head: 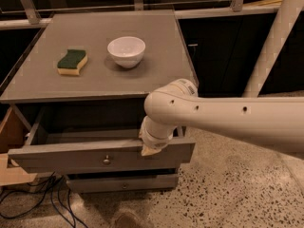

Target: Open top drawer

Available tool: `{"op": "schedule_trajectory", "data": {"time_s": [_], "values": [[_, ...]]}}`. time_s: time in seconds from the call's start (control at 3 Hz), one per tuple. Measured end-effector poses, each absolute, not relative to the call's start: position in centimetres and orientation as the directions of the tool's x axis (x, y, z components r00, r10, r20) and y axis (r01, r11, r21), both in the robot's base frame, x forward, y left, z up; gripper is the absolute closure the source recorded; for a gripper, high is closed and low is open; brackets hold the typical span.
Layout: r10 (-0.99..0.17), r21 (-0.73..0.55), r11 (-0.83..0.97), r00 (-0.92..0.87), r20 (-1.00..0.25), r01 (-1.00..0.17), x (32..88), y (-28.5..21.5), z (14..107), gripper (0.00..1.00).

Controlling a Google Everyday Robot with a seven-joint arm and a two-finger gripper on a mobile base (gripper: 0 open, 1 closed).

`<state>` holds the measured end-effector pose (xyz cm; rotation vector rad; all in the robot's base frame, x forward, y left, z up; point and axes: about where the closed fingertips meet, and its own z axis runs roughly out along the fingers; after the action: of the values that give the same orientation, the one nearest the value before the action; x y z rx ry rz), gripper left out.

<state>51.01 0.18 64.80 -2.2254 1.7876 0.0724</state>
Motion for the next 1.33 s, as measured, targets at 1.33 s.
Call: {"op": "schedule_trajectory", "data": {"time_s": [1.33], "values": [[-0.959,-0.191,-0.162,0.200,-0.200,-0.968,48.3,-1.0,65.6,1.00]]}}
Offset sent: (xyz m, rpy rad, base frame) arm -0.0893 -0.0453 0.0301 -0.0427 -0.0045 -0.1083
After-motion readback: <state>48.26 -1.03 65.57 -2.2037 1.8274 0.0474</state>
